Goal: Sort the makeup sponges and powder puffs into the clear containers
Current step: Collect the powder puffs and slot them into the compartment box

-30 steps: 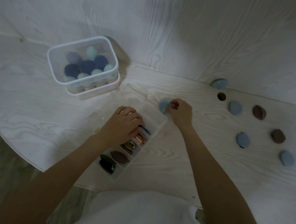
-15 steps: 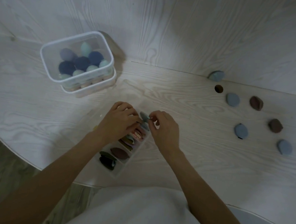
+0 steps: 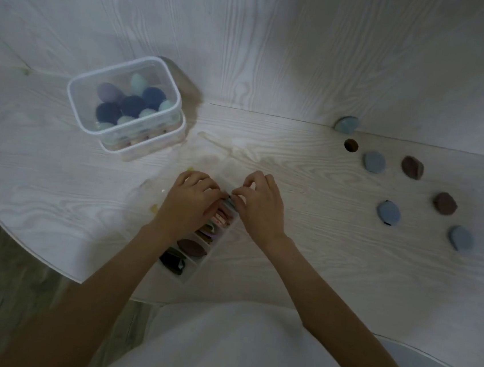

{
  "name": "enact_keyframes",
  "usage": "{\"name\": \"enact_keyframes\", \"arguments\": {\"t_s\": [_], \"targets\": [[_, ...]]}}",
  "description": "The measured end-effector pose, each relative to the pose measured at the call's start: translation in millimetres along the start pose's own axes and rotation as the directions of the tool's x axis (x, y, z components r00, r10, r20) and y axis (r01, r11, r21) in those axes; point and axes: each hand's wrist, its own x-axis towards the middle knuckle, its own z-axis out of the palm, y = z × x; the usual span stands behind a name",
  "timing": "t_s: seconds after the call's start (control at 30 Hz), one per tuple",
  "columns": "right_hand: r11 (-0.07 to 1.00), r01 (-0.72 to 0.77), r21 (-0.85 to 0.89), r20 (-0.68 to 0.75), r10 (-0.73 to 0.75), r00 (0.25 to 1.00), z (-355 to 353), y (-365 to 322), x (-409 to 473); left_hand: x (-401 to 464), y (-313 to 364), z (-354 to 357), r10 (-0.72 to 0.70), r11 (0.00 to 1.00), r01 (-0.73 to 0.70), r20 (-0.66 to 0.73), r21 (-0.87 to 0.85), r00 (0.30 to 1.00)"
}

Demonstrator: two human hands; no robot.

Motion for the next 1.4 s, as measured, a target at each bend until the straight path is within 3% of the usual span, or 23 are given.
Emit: {"name": "enact_keyframes", "arguments": {"t_s": [0.13,0.23,0.33,0.43,0.53,0.67,0.8,0.9,1.03,1.13,1.23,1.4], "targets": [[0.978,-0.048,0.205,-0.003,0.050,0.999,-16.6,15.9,-14.2,-0.7,17.8,-9.1,-0.104,0.992,0.101,-0.028,-0.075,0.994],[0.969,-0.068,0.236,-0.022,0.076,0.997,-43.3,39.7,-34.2,11.1,47.7,-19.1,-0.121,0.974,0.107,-0.057,-0.199,0.991],[0.983,-0.104,0.154,-0.076,0.116,0.990,-74.6,75.3,-61.6,37.0,86.4,-21.8,0.047,0.979,-0.060,-0.070,-0.195,0.996],[0.990,-0.129,0.063,-0.186,0.138,0.973,-109.7,120.7,-93.8,79.9,129.2,-16.3,0.262,0.948,-0.256,0.004,-0.189,0.965],[0.963,-0.265,0.058,-0.280,0.270,0.921,-145.6,172.5,-125.4,133.9,172.1,1.6,0.369,0.909,-0.341,0.080,-0.242,0.926],[0.876,-0.461,0.143,-0.275,0.483,0.832,-177.5,251.8,-145.9,211.4,221.3,46.1,0.229,0.909,-0.136,0.201,-0.393,0.953],[0.772,-0.596,0.220,-0.164,0.632,0.758,-192.6,335.3,-125.0,270.1,258.6,103.0,0.100,0.934,0.009,0.287,-0.356,0.953],[0.775,-0.609,0.170,-0.045,0.624,0.780,-189.3,377.0,-98.4,293.3,284.0,139.0,0.077,0.967,0.004,0.305,-0.257,0.949],[0.803,-0.594,0.051,0.084,0.590,0.803,-175.7,403.6,-75.9,321.1,303.0,161.6,-0.029,0.958,0.100,0.258,-0.267,0.966],[0.812,-0.575,-0.098,0.106,0.583,0.806,-159.8,407.9,-68.3,336.7,300.2,172.6,-0.147,0.949,0.220,0.304,-0.224,0.941],[0.826,-0.529,-0.192,0.109,0.554,0.825,-146.9,405.1,-68.2,338.1,294.6,174.9,-0.175,0.949,0.248,0.327,-0.196,0.928],[0.828,-0.550,0.106,-0.044,0.557,0.829,-151.2,388.4,-77.3,333.2,295.4,172.1,-0.227,0.924,0.310,0.331,-0.224,0.916]]}}
